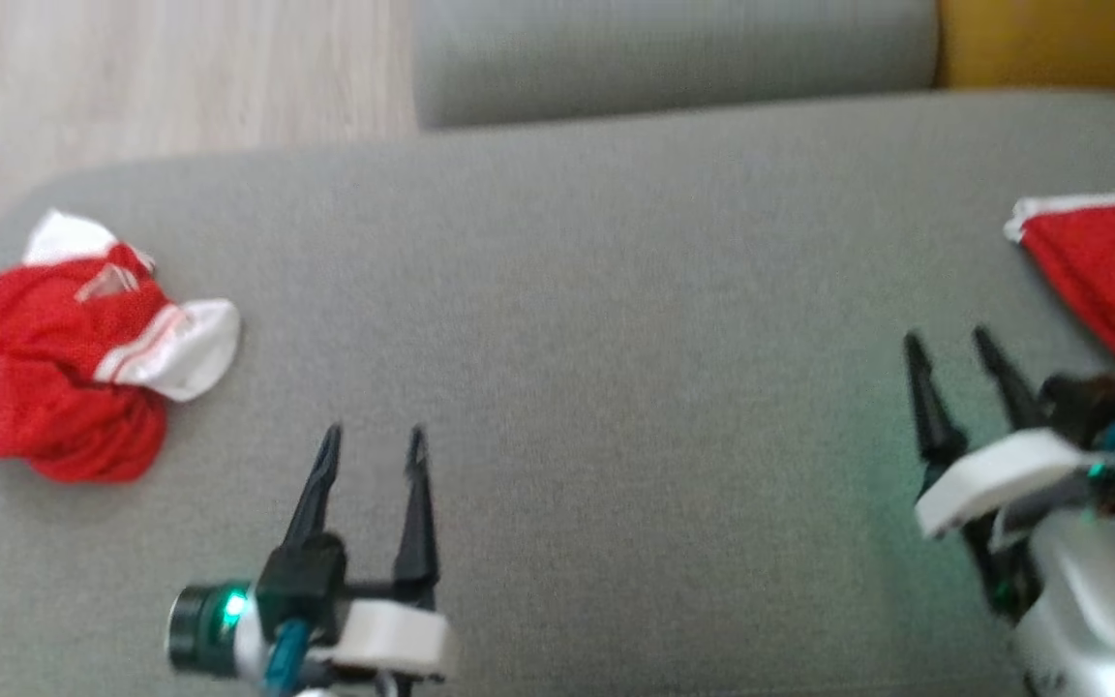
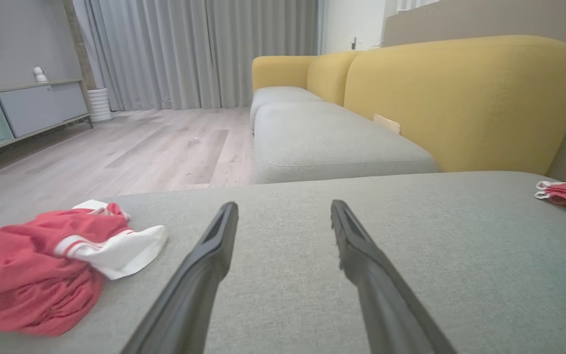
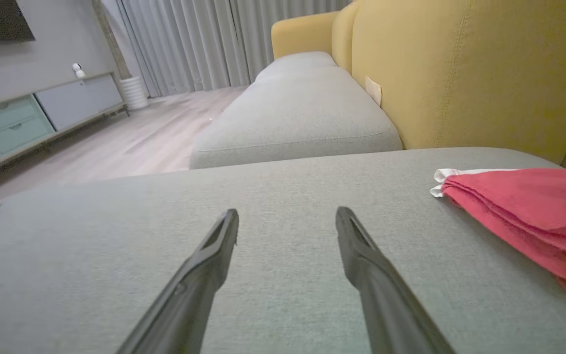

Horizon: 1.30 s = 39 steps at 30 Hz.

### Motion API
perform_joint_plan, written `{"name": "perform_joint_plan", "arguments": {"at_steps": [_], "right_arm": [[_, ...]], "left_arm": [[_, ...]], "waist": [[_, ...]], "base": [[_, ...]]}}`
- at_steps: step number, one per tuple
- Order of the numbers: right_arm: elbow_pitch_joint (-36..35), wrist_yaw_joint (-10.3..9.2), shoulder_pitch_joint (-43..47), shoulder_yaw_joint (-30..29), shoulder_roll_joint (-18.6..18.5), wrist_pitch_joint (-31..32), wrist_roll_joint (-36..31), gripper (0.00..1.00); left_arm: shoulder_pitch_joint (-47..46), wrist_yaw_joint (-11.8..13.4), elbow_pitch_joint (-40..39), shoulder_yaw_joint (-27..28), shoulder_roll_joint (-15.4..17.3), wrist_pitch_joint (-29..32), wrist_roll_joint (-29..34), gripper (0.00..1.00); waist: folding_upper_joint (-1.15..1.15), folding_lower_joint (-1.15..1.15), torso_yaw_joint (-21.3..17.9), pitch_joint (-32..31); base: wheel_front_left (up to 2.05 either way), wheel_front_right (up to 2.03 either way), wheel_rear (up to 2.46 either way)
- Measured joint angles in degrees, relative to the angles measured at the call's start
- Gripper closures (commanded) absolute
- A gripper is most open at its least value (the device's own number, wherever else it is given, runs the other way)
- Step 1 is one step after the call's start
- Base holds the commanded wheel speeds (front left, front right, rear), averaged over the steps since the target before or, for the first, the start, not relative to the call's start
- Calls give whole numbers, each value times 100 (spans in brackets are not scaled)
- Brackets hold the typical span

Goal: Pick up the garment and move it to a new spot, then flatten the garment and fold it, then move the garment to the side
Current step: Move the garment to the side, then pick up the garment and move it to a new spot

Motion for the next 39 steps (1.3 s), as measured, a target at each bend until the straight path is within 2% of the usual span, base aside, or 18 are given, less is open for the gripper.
{"name": "perform_joint_plan", "arguments": {"at_steps": [6, 9, 15, 23, 39], "right_arm": [[-1491, 0, 1071, -609, 463, -9, -698, 0], [-2193, 0, 1813, -790, 710, -21, -801, 0], [-2384, 0, 2530, -815, 891, -20, -915, 0], [-2304, 0, 2648, -854, 1028, -20, -991, 0], [-2230, 0, 2674, -864, 1036, -20, -1049, 0]], "left_arm": [[483, -57, -15, 389, -2, 0, -41, 0], [719, -100, -82, 602, -12, 0, 14, 0], [1033, -236, -205, 864, -73, 0, 30, 0], [1224, -501, -162, 995, -94, 0, 297, 0], [1250, -604, -66, 1089, -125, 0, 427, 0]], "waist": [[0, 0, 64, -519], [0, 0, 103, -715], [0, 0, 125, -907], [0, 0, 79, -1010], [0, 0, 25, -1083]], "base": [[0, 0, 0], [0, 0, 0], [0, 0, 0], [0, 0, 0], [0, 0, 0]]}}
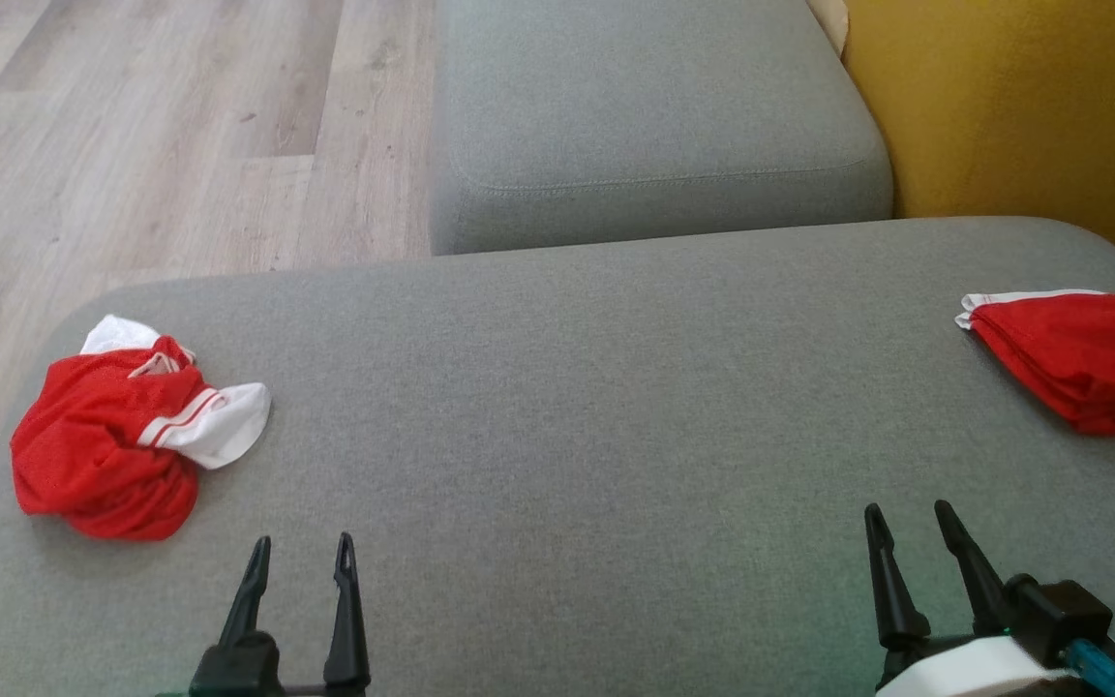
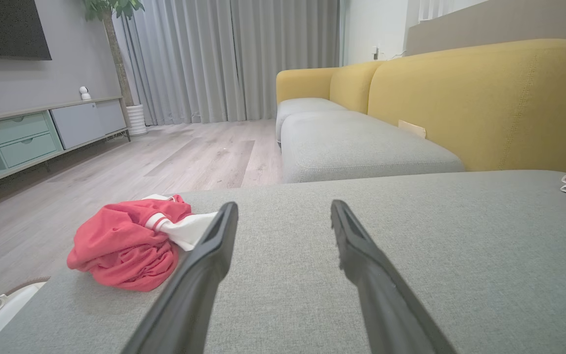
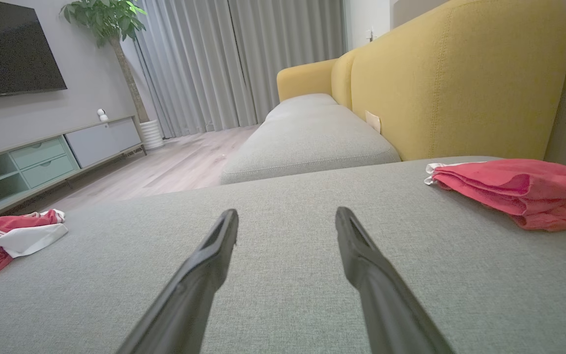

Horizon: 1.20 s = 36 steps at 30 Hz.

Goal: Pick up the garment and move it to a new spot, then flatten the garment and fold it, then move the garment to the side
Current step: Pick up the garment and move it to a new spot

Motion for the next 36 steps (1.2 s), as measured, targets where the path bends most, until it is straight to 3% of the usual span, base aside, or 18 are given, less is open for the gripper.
{"name": "perform_joint_plan", "arguments": {"at_steps": [10, 17, 36], "right_arm": [[37, 0, 19, 3, 1, 0, 0, 0], [69, 0, 124, 26, 27, 0, 1, 0], [102, 0, 117, 193, 174, 0, 10, 0]], "left_arm": [[-1, -57, 51, 23, -34, 0, 2, 0], [-27, -103, 59, 24, -35, 0, 121, 0], [-75, -98, 68, 231, 164, 1, 145, 0]], "waist": [[0, 0, 21, -31], [0, 0, 262, 35], [0, 0, 1948, 224]], "base": [[0, 0, 0], [0, 0, 0], [0, 0, 0]]}}
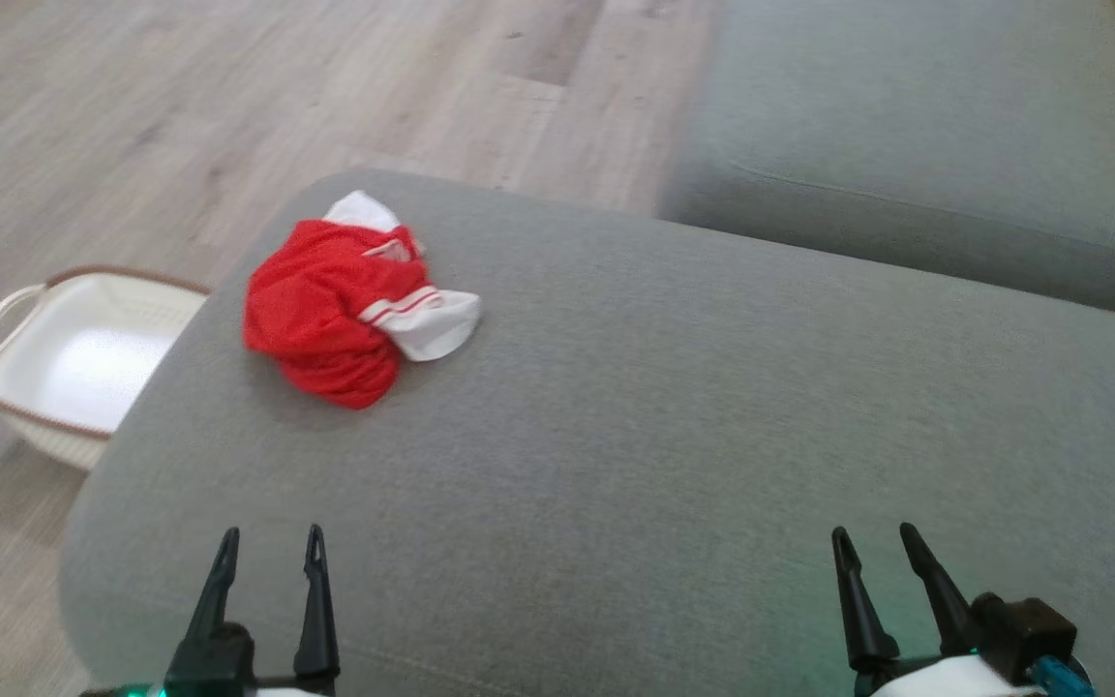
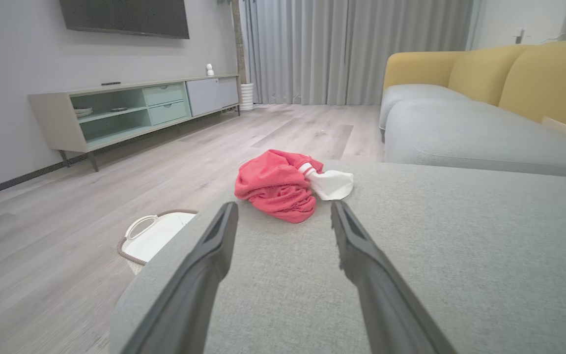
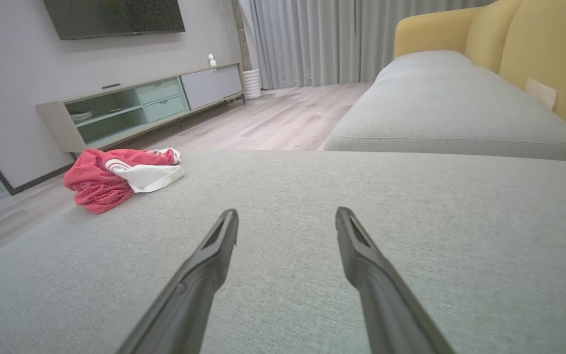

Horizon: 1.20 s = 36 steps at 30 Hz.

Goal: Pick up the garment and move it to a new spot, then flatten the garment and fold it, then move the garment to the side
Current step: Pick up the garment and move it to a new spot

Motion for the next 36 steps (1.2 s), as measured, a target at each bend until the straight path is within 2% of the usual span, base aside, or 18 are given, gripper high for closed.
{"name": "perform_joint_plan", "arguments": {"at_steps": [8, 16, 19, 23, 26, 28, 36], "right_arm": [[1, 0, -9, 24, 30, 0, 0, 0], [-23, 0, -23, 45, 4, 0, -65, 0], [-89, 0, -127, 105, -191, 0, -162, 0], [-230, 0, -603, 127, -594, 0, -208, 0], [-315, 0, -973, 160, -899, 0, -247, 0], [-370, 0, -1165, 172, -1067, 0, -247, 0], [-655, 0, -1627, 142, -1535, -1, -246, 0]], "left_arm": [[19, 103, -108, 85, 35, 0, 0, 0], [-68, 157, -311, 167, 102, 0, 43, 0], [-534, 135, -409, 259, 157, 0, 41, 0], [-1967, -151, -452, 326, 420, -1, 71, 0], [-3288, -450, 108, 379, 666, -3, 88, 0], [-4107, -658, 797, 388, 772, 14, 88, 0], [-6713, -1359, 3711, 337, 779, 812, -168, 0]], "waist": [[0, 0, 490, 78], [0, 0, 356, 363], [0, 0, 264, 648], [0, 0, 124, 1159], [0, 0, 15, 1591], [0, 0, -62, 1881], [0, 0, -419, 2911]], "base": [[0, 0, 0], [0, 0, 0], [0, 0, 0], [0, 0, 0], [0, 0, 0], [0, 0, 0], [0, 0, 0]]}}
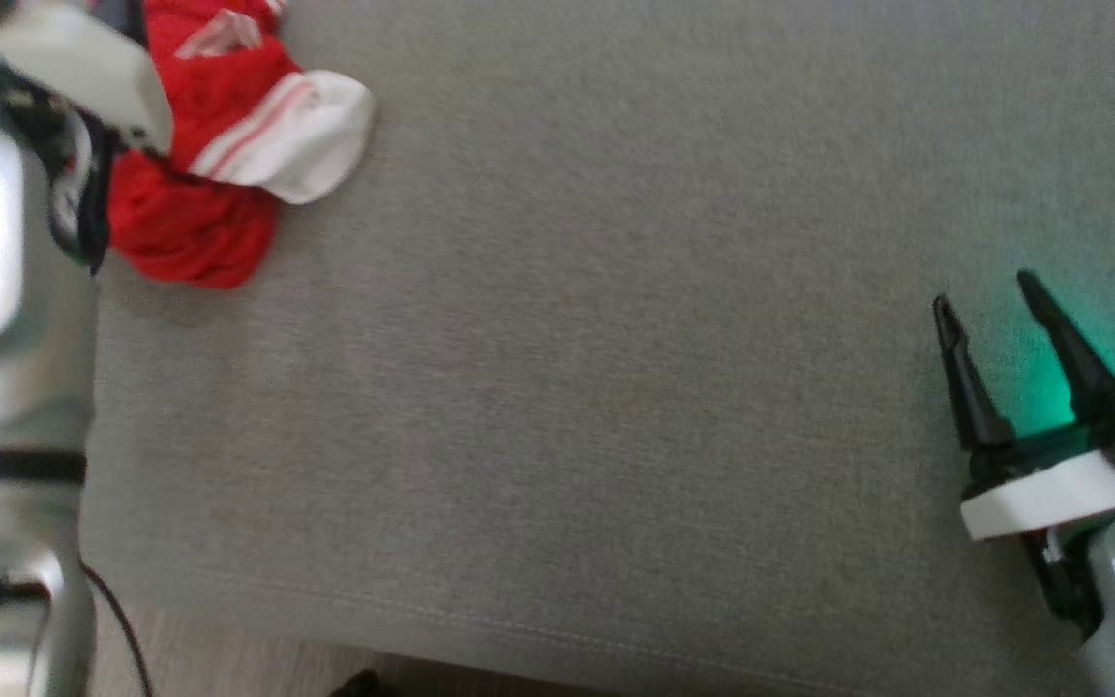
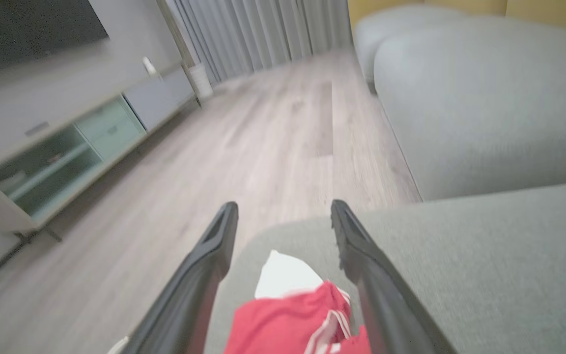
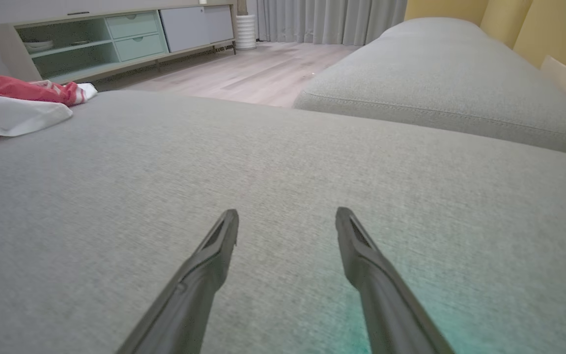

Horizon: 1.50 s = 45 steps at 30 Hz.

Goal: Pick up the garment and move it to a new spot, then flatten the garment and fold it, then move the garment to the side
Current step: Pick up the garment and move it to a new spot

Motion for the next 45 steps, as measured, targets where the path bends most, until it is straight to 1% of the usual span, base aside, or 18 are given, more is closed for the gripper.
{"name": "perform_joint_plan", "arguments": {"at_steps": [1, 3, 8, 11, 15, 16, 17, 18, 20, 24, 27, 29, 32, 33, 37, 41, 45], "right_arm": [[-41, 0, -49, 0, -47, 0, 0, 0], [-119, 0, -139, 2, -118, 0, 0, 0], [-412, 0, -271, -77, -229, -3, 0, 0], [-584, 0, -270, -155, -254, -34, 0, 0], [-717, 0, -269, -210, -254, -54, -7, 0], [-725, 0, -269, -215, -254, -57, -8, 0], [-725, 0, -269, -220, -254, -57, -8, 0], [-725, 0, -267, -234, -253, -56, -8, 0], [-717, 0, -254, -279, -252, -56, -22, 0], [-631, 0, -244, -276, -213, -52, -65, 0], [-568, 0, -243, -207, -85, -51, -65, 0], [-494, 0, -243, -119, 35, -51, -64, 0], [-353, 0, -241, -43, 255, -49, -55, 0], [-353, 0, -241, -43, 255, -49, -55, 0], [-212, 0, -168, -1, 513, -49, -54, 0], [-34, 0, 95, 104, 709, -49, -57, 0], [5, 0, 152, 129, 881, -48, -57, 0]], "left_arm": [[-232, -74, 382, -2, -5, 120, -62, 0], [-567, -114, 1078, -14, -5, 328, -60, 0], [-892, -191, 2439, 60, -31, 767, -254, 0], [-992, -191, 2954, 146, -23, 958, -327, 0], [-1238, -154, 3274, 305, 74, 1021, -502, 0], [-1249, -171, 3307, 358, 80, 1079, -581, 62], [-1249, -223, 3314, 382, 99, 1101, -644, 100], [-1249, -280, 3319, 378, 112, 1084, -669, 100], [-1234, -365, 3330, 311, 97, 844, -645, 100], [-1137, -454, 3308, 107, 91, 60, -535, 100], [-1138, -470, 3209, -46, 121, -407, -447, 100], [-1144, -519, 3105, -140, 160, -569, -386, 100], [-1150, -563, 2918, -274, 233, -694, -386, 100], [-1150, -563, 2918, -274, 233, -694, -386, 100], [-1156, -569, 2513, -432, 253, -740, -454, 100], [-1154, -569, 1922, -965, 213, -767, -779, 100], [-1105, -608, 1223, -1522, 160, -755, -1262, 100]], "waist": [[0, 0, -53, 114], [0, 0, -167, 323], [0, 0, -491, 722], [0, 0, -636, 920], [0, 0, -793, 1063], [0, 0, -825, 1075], [0, 0, -849, 1078], [0, 0, -856, 1069], [0, 0, -835, 1030], [0, 1, -771, 845], [0, 1, -748, 599], [0, 1, -749, 407], [0, 0, -778, 72], [0, 0, -778, 72], [0, 0, -875, -415], [0, 0, -1056, -881], [0, 0, -1378, -1246]], "base": [[0, 0, 0], [0, 0, 0], [0, 0, 0], [0, 0, 0], [0, 0, 0], [0, 0, 0], [0, 0, 0], [0, 0, 0], [0, 0, 0], [0, 0, 0], [0, 0, 0], [0, 0, 0], [0, 0, 0], [0, 0, 0], [0, 0, 0], [0, 0, 0], [0, 0, 0]]}}
